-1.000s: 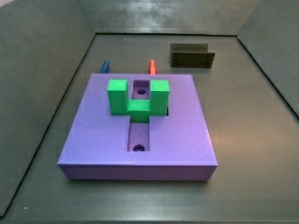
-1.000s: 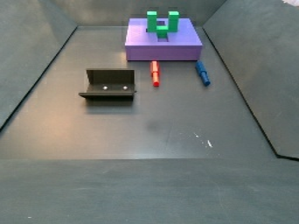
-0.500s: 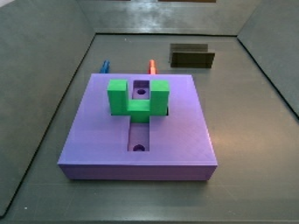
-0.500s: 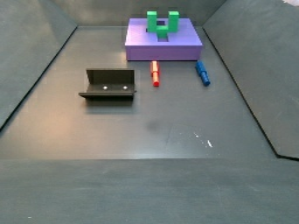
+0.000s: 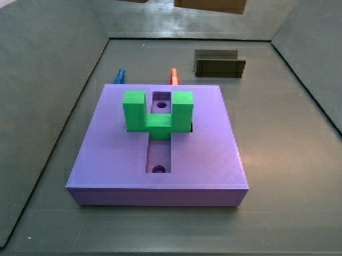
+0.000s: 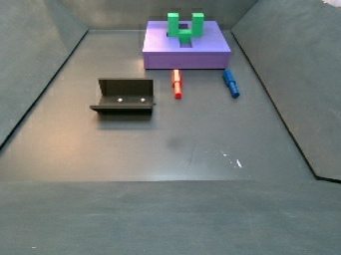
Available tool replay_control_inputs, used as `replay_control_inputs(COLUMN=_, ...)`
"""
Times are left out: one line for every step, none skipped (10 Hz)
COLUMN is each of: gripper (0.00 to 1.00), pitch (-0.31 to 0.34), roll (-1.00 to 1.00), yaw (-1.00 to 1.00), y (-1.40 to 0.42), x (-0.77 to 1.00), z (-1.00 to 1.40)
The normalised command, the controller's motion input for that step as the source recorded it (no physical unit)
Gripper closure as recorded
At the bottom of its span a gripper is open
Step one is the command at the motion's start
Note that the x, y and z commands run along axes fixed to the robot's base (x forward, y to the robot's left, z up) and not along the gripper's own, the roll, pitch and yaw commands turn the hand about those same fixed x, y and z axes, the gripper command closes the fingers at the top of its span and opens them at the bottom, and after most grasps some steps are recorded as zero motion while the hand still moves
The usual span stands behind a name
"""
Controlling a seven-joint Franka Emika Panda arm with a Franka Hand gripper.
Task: Pick up the brown object. Move up. Move to above the board. Insert the brown object.
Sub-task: Insert the brown object.
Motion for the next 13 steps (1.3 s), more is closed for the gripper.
replay_control_inputs(gripper=1.0, pitch=-0.041, roll=0.0, yaw=-1.0, y=0.0, x=0.0, z=-0.07)
replay_control_inputs(gripper=1.0, pitch=-0.039, roll=0.0, yaw=-1.0, y=0.0, x=0.0, z=-0.07)
replay_control_inputs(gripper=1.0, pitch=-0.016, roll=0.0, yaw=-1.0, y=0.0, x=0.0, z=-0.22)
replay_control_inputs(gripper=1.0, pitch=0.0, roll=0.0, yaw=-1.0, y=0.0, x=0.0, z=-0.39)
replay_control_inputs(gripper=1.0, pitch=0.0, roll=0.0, yaw=-1.0, y=0.0, x=0.0, z=-0.42)
replay_control_inputs(gripper=1.0, pitch=-0.076, roll=-0.05, yaw=-1.0, y=0.0, x=0.0, z=-0.37)
replay_control_inputs(gripper=1.0, pitch=-0.143, roll=-0.08, yaw=-1.0, y=-0.02, x=0.0, z=-0.35)
replay_control_inputs(gripper=1.0, pitch=-0.157, roll=-0.08, yaw=-1.0, y=-0.02, x=0.0, z=-0.36)
replay_control_inputs(gripper=1.0, pitch=-0.159, roll=-0.08, yaw=-1.0, y=-0.02, x=0.0, z=-0.35)
replay_control_inputs(gripper=1.0, pitch=-0.227, roll=-0.13, yaw=-0.98, y=-0.03, x=0.0, z=-0.29)
replay_control_inputs(gripper=1.0, pitch=-0.21, roll=-0.12, yaw=-0.99, y=-0.04, x=-0.01, z=-0.29)
replay_control_inputs(gripper=1.0, pitch=-0.107, roll=-0.09, yaw=-1.0, y=-0.02, x=0.0, z=-0.18)
replay_control_inputs(gripper=1.0, pitch=-0.06, roll=0.0, yaw=-1.0, y=-0.04, x=0.0, z=0.0)
